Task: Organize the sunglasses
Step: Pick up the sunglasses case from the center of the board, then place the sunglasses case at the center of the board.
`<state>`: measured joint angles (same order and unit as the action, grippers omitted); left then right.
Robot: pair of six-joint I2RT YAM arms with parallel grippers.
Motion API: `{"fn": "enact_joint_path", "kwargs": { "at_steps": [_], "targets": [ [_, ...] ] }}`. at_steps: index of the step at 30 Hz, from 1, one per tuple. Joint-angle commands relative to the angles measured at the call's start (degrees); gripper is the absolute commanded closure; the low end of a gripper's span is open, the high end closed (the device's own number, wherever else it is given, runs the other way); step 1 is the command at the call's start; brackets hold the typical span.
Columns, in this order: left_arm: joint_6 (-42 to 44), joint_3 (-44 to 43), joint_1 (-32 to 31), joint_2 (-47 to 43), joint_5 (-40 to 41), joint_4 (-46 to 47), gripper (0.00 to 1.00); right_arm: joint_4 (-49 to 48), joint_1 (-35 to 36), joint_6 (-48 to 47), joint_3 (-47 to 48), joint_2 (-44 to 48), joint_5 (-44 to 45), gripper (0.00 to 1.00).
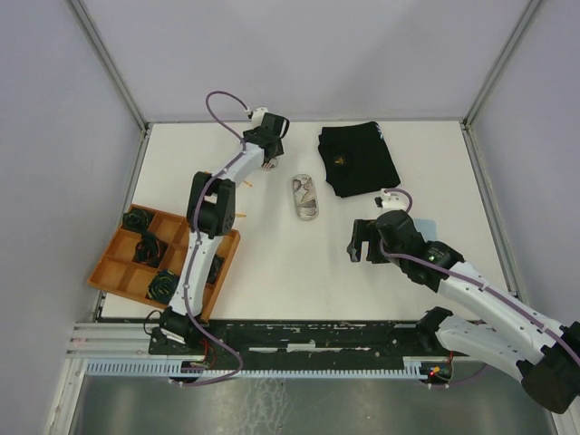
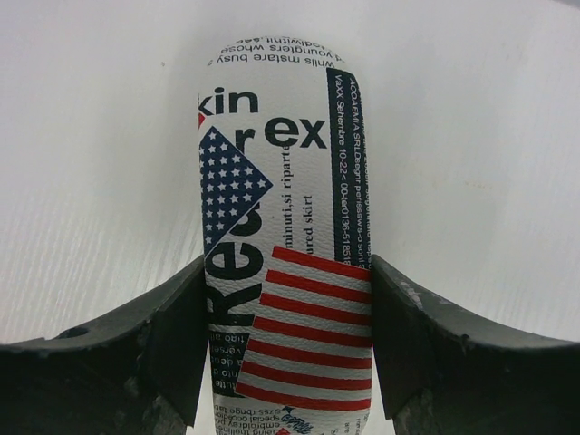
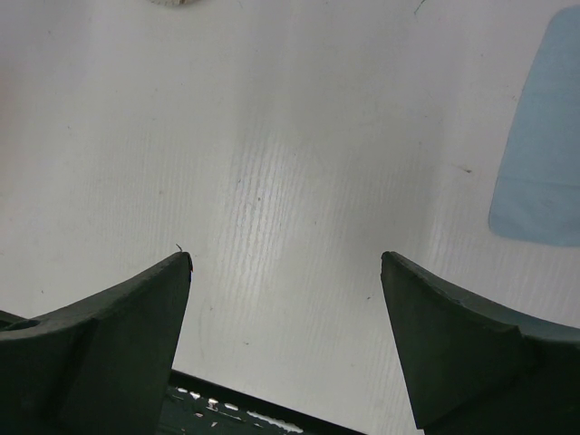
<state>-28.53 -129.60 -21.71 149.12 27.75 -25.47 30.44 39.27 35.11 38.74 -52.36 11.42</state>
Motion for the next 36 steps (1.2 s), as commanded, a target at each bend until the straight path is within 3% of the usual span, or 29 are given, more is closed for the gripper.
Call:
{"fn": "enact_joint_path", "kwargs": {
  "at_steps": [1,14,23,29,36],
  "targets": [
    [3.9,6.4,-0.3,-9.9,-1.8,2.3,0.48,-1.5,-0.1,0.0,1.6,1.1,0.2,0.06],
    [1.5,48.2,-7.1,-46.5,-8.0,15.0,0.54,-0.7,-0.1,2.0,2.4,3.5,-1.5,0.06],
    [-0.7,73.8,-19.4,-70.3,-18.3,21.9,0.56,2.3,-0.2,2.3,2.8,7.8,0.3,0.06],
    [-4.4,85.1,-31.1,-77.6,-12.9,21.6,0.57,3.5,-0.1,3.5,0.9,10.0,2.5,0.06],
    [-6.4,92.2,-39.6,-75.3,-9.4,26.3,0.57,3.8,-0.1,3.7,0.4,9.9,2.2,0.06]
  ]
}}
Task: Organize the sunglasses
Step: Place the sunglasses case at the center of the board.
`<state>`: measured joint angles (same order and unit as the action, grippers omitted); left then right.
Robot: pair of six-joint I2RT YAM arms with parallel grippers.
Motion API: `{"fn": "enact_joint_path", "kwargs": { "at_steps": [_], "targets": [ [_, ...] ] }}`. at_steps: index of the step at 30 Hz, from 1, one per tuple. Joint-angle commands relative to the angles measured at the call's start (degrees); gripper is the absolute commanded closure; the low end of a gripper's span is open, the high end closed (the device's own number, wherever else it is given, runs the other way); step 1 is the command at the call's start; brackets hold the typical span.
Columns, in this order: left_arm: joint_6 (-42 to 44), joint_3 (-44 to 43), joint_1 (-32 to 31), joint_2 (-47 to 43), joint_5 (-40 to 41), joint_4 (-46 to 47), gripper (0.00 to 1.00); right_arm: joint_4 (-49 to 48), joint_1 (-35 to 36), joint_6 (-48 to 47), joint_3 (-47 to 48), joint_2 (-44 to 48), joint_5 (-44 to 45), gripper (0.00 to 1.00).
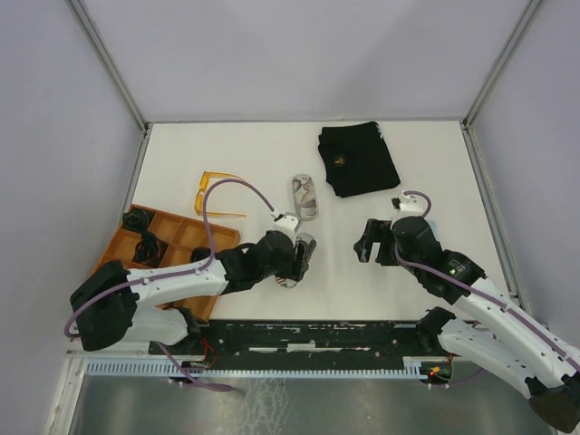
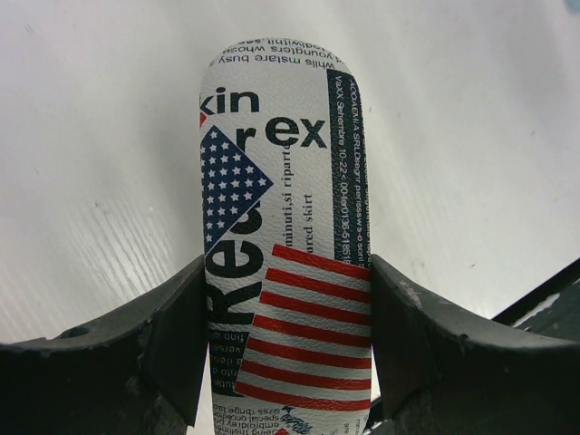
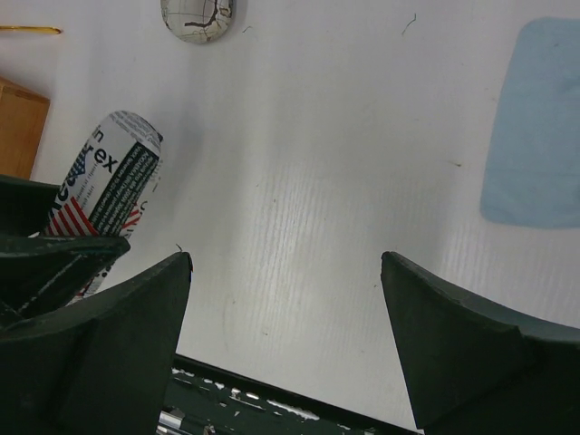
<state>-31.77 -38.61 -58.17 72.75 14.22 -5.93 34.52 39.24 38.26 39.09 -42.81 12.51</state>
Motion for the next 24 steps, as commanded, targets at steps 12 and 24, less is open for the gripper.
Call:
{"fn": "enact_joint_path", "kwargs": {
  "at_steps": [12,24],
  "targets": [
    [-2.0,-2.0,-7.6,13.7,8.4,6.0,0.45,0.8,-0.1,1.2,-0.9,2.0,1.8,0.06],
    [-2.4,-6.5,-7.8,13.2,9.5,-2.7,0.02,0.9,-0.1,1.1,-1.4,2.0,1.5,0.06]
  ]
}}
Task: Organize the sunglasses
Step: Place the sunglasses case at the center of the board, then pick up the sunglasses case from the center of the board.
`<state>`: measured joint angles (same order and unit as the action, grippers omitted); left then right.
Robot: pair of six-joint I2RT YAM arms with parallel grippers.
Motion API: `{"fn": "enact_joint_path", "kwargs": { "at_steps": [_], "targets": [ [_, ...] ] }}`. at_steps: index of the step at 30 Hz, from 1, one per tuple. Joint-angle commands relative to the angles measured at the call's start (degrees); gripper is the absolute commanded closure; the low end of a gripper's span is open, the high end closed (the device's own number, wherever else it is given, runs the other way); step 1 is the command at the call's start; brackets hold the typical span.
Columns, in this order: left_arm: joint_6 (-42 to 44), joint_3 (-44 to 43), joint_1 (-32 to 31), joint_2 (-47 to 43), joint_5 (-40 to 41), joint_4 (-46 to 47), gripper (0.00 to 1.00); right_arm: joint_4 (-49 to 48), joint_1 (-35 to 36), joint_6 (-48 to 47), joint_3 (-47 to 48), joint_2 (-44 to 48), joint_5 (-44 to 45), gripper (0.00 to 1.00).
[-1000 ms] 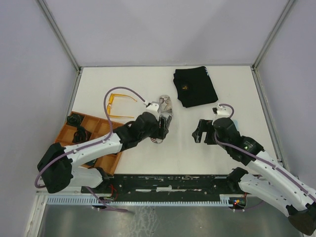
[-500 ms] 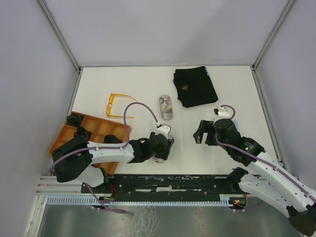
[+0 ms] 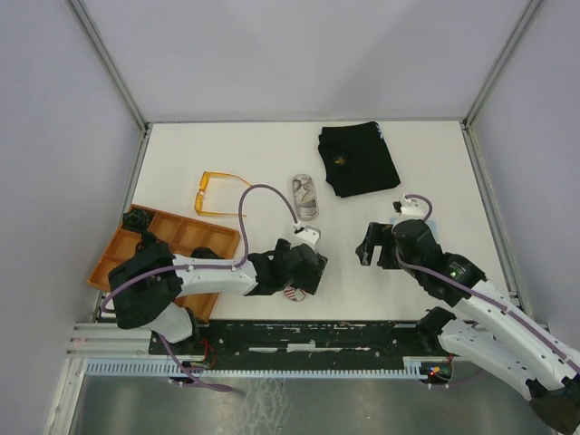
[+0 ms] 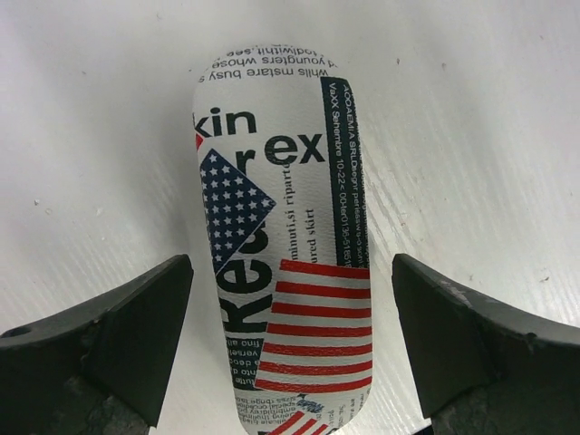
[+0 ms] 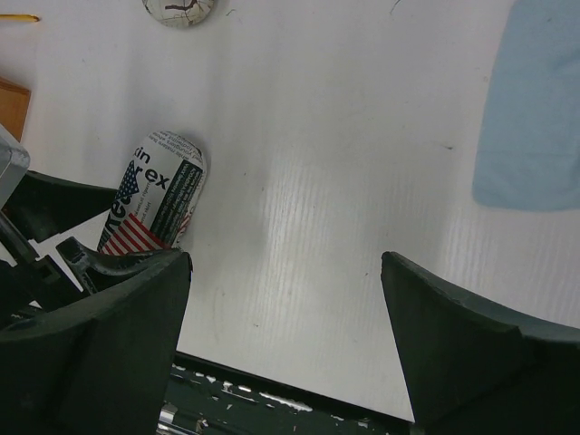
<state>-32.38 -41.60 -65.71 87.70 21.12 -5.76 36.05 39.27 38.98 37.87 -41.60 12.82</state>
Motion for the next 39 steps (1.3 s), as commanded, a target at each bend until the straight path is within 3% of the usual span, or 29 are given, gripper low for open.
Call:
{"fn": "enact_joint_path", "kwargs": {
  "at_steps": [1,13,39],
  "targets": [
    [-1.8,-4.2,-0.3,-1.9,2.6,-3.7,0.02,-0.6,-0.1,0.4,-0.2,0.8,1.2,0.06],
    [-2.2,-12.9,-0.2,1.2,4.1,-16.0,0.08,-0.5,-0.1,0.8,-1.0,1.5,0.8,0.06],
    [0.0,-15.6,-0.2,7.4,1.6,-17.0,0.18,-0.2,-0.2,0.9,-1.3,1.8,0.4,0.06]
  ]
}}
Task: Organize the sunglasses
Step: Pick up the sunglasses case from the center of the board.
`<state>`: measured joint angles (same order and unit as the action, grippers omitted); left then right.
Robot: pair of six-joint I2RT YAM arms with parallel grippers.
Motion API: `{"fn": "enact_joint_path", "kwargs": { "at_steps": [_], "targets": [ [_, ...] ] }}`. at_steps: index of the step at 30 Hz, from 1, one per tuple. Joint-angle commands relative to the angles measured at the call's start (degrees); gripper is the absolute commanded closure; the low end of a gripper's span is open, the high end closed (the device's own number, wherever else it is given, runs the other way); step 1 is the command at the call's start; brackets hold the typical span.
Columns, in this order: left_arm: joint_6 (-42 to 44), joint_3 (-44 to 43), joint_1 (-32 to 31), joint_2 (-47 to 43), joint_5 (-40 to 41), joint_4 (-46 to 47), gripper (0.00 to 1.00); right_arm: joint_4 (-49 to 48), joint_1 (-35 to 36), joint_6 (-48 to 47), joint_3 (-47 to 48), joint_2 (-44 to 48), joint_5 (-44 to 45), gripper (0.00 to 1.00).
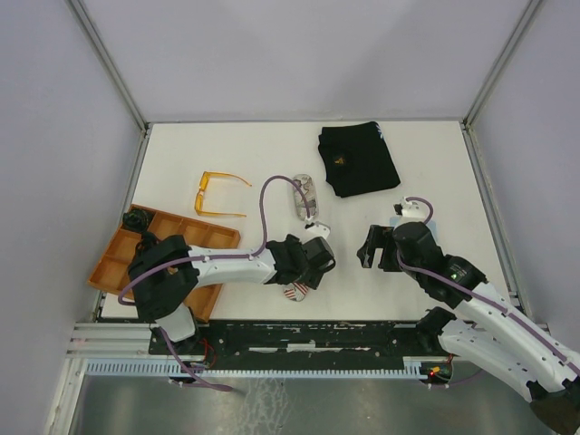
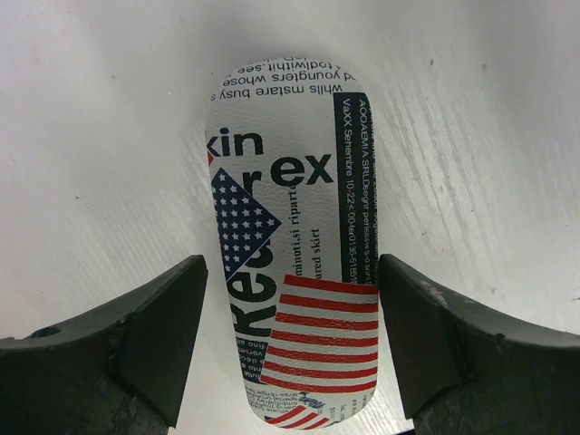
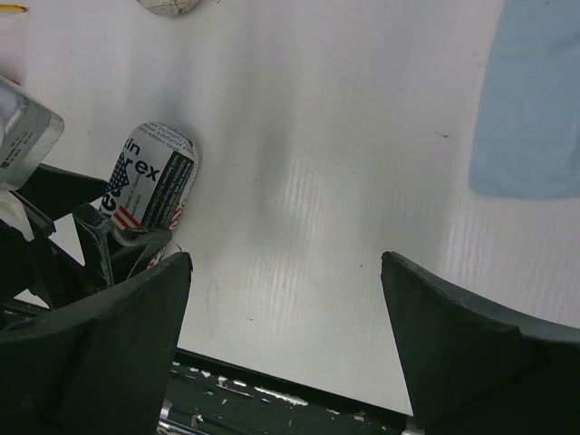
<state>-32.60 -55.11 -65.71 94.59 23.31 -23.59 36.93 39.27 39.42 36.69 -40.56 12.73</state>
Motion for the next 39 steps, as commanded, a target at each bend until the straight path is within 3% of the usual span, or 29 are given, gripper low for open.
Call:
{"fn": "enact_joint_path", "kwargs": {
  "at_steps": [1,6,19,21,25,33,39],
  "targets": [
    [0.2,-2.1,-0.2,0.7,-0.7,0.8,0.18,-0.9,-0.2,0.5,-0.1,0.7,0.5,0.06],
    [0.5,-2.4,-0.2,0.8,-0.7,0.7,0.20,-0.9,-0.2,0.5,-0.2,0.8,0.5,0.06],
    [0.8,-3.7,-0.2,-2.4,-0.3,-0.2,0.53,-0.8,-0.1,0.5,0.3,1.6,1.0,0.06],
    [0.7,-3.4,-0.1,-4.3,-0.3,0.5,0.64,-0.8,-0.1,0.8,0.4,2.4,1.7,0.06],
    [0.1,-1.6,0.6,-10.0,-1.0,3.3,0.96,-2.7,-0.1,1.4,-0.1,5.2,2.1,0.06],
    [-3.9,9.4,5.0,-29.4,-9.6,18.8,0.97,-14.8,-0.1,3.4,-3.4,13.4,-4.1,0.06],
    [-6.2,14.3,5.4,-38.4,-11.8,28.5,0.97,-26.3,-0.2,2.9,-4.0,12.8,-16.8,0.05]
  ]
}}
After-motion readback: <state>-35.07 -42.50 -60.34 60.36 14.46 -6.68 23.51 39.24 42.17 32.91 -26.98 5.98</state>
